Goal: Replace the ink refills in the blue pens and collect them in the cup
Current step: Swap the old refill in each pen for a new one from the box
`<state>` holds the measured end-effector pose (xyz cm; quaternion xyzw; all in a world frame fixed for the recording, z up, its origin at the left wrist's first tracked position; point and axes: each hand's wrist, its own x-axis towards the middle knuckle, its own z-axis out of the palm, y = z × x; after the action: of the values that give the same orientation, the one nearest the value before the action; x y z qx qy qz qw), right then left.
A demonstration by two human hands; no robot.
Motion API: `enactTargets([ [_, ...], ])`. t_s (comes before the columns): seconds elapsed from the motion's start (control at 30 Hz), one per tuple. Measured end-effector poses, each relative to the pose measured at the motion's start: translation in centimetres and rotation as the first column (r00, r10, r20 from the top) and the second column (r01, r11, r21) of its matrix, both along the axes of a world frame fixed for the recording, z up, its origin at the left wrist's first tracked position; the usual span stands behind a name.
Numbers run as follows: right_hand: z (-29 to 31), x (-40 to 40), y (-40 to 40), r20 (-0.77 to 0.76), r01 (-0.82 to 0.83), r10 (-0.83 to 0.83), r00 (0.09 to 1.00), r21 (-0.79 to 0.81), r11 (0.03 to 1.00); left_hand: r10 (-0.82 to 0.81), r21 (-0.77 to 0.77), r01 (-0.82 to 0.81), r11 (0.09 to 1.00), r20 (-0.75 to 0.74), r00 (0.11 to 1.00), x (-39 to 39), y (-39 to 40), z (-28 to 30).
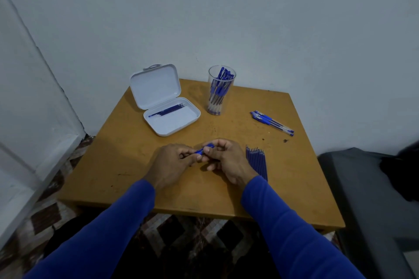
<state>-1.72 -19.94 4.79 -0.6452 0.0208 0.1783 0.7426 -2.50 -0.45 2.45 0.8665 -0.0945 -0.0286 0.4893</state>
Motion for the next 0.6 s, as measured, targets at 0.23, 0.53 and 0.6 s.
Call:
enactTargets([
  [0.23,-0.28,-0.03,-0.01,0.004,-0.011,0.011,1.0,0.004,1.0,0.01,-0.013,-0.011,1.0,-0.039,0.999,0.12,0.05,-0.11],
  [0.53,-0.51,0.02,-0.13,0.016,-0.05,0.05,0.999,0.001,0.999,-0.033,0.003,0.033,0.999,-0.045,0.998,0.69,0.36,-0.58],
  [0.6,-0.65,0.07,-0.17,0.027,-0.058,0.058,0.998,0.001,0.998,-0.032,0.01,0.032,0.999,-0.046,0.998,0.68,0.32,-0.58],
])
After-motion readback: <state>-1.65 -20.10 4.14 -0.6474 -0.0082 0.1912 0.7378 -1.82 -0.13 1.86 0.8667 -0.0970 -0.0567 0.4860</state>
